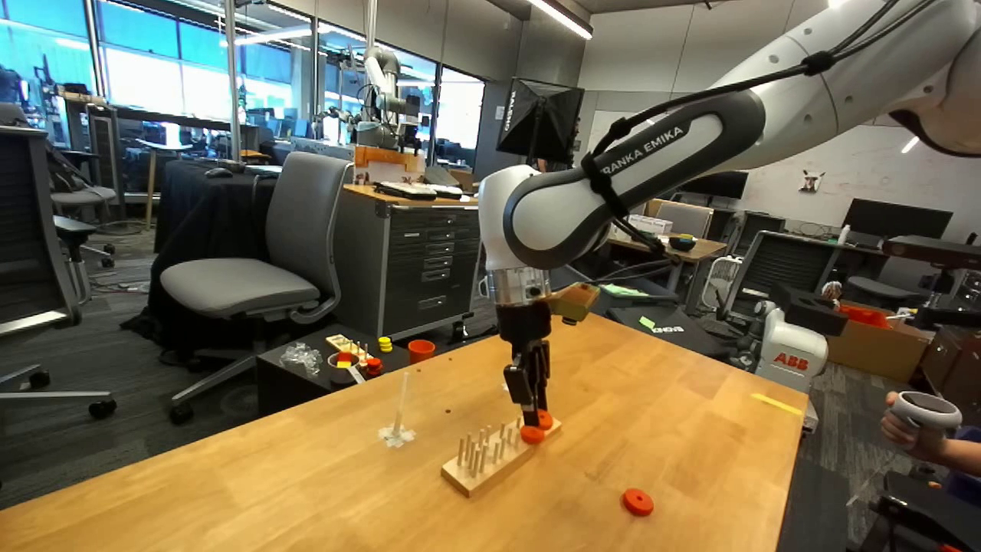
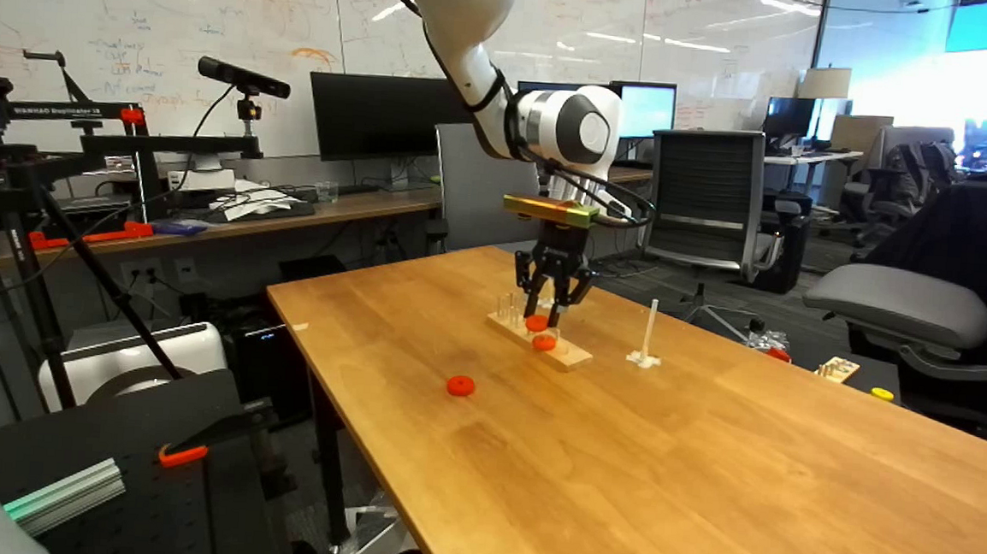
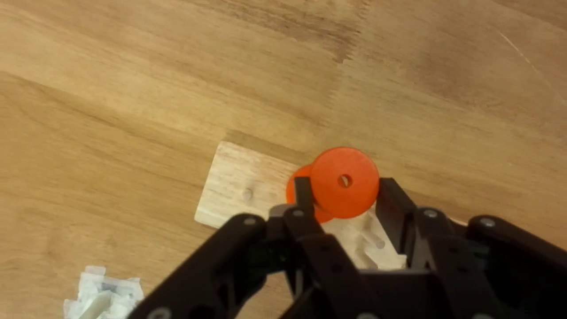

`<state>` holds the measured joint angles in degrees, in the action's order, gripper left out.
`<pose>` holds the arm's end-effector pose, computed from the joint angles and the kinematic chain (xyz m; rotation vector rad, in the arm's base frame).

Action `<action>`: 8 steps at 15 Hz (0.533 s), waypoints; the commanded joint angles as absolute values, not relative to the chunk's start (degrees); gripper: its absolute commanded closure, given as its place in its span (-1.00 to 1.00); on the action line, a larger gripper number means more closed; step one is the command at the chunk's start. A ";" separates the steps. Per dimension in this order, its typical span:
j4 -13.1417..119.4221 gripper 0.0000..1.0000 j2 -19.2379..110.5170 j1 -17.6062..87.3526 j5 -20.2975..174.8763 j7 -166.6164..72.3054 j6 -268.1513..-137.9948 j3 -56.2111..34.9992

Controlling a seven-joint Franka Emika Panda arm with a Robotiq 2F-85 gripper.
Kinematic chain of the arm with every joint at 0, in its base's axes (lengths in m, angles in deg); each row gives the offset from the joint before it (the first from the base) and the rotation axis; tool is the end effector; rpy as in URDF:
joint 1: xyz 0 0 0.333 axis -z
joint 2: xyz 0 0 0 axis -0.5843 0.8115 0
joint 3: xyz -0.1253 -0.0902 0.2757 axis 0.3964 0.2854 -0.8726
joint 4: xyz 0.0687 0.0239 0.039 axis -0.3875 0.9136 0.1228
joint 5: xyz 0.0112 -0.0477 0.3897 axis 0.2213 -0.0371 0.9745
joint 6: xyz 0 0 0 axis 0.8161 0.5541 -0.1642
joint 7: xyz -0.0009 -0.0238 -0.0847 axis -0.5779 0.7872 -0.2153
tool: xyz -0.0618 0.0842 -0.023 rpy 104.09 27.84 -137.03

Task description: Pick up two orange small objects from the table and put them on top of each other on the wooden holder.

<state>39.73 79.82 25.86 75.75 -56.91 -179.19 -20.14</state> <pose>0.6729 0.1686 0.1604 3.0286 0.5775 -0.5072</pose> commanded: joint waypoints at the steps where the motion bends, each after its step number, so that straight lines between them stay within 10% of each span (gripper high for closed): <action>1: 37.30 0.67 80.49 25.76 76.42 -55.22 -177.95 -20.02; 8: 34.43 0.67 83.01 25.57 76.19 -53.20 -177.07 -19.22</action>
